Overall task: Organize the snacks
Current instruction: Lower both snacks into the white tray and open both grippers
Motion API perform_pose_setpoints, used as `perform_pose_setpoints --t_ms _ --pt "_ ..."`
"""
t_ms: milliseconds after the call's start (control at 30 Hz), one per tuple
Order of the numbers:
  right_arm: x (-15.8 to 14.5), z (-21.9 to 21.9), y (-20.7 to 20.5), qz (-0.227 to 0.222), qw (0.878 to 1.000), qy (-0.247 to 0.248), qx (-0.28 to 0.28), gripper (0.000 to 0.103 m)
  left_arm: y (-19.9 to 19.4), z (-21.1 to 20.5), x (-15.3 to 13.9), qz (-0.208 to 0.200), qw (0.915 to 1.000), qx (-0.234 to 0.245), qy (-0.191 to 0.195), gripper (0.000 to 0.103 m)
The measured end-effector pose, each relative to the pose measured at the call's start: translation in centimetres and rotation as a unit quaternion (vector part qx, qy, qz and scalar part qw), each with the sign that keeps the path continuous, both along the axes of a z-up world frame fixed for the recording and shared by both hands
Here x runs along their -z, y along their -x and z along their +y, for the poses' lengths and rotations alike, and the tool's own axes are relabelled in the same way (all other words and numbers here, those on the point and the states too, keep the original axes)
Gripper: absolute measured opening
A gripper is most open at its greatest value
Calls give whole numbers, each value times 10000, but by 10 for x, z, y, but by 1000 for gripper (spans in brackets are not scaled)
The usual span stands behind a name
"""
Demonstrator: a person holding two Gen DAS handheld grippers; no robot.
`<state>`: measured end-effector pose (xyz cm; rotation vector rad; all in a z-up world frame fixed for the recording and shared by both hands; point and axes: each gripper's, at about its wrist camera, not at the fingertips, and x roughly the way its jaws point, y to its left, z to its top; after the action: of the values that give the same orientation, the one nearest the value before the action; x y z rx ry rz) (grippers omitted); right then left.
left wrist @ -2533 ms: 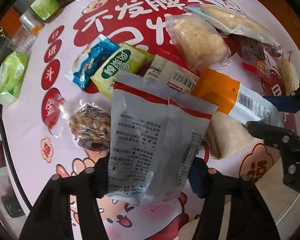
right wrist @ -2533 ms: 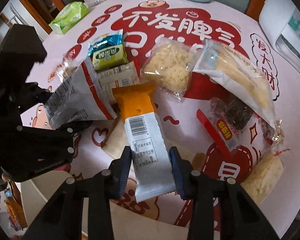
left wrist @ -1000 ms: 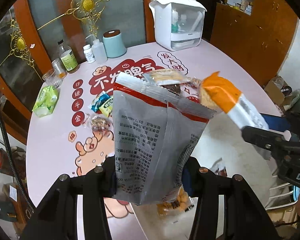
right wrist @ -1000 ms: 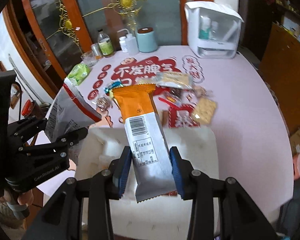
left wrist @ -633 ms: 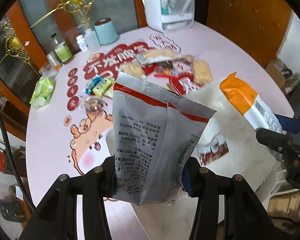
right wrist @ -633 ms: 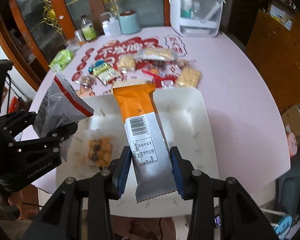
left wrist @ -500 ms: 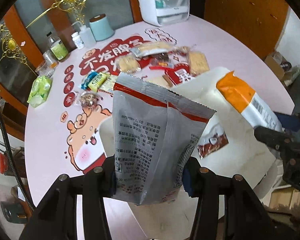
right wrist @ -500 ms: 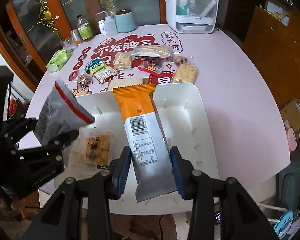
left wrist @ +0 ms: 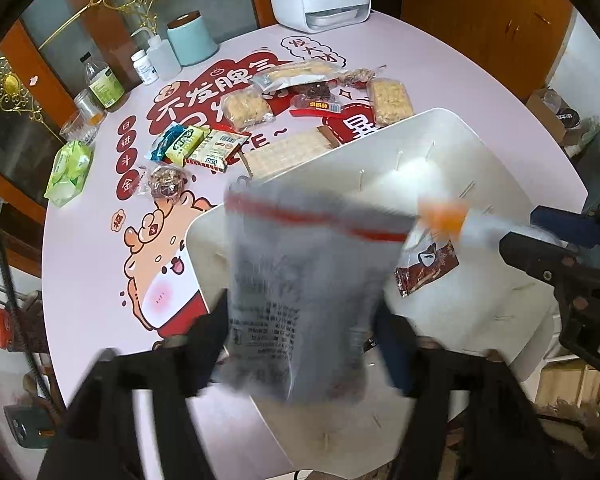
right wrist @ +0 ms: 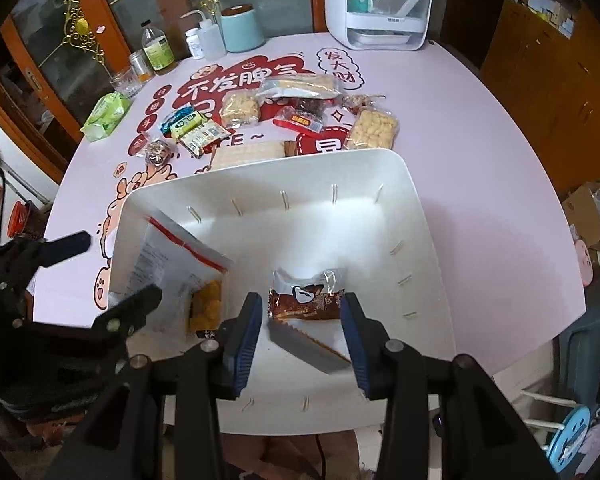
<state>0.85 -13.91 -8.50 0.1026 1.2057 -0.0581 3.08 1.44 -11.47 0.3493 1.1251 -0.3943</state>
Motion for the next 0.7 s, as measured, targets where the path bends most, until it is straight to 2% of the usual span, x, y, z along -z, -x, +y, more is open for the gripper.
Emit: perform_pose_setpoints --t_ms 33,67,400,700 --pt "0 0 0 -7 10000 6 9 41 0 1 -1 -5 10000 30 47 90" --pt "0 1 0 -22 10000 13 24 41 0 1 -2 -18 10000 54 82 92" --pt "1 2 -7 -282 9994 -65 205 43 2 -1 0 -45 9996 253 -148 92" --pt "8 -3 -16 -315 9987 -230 320 43 -4 -2 -2 -147 9990 281 -313 92"
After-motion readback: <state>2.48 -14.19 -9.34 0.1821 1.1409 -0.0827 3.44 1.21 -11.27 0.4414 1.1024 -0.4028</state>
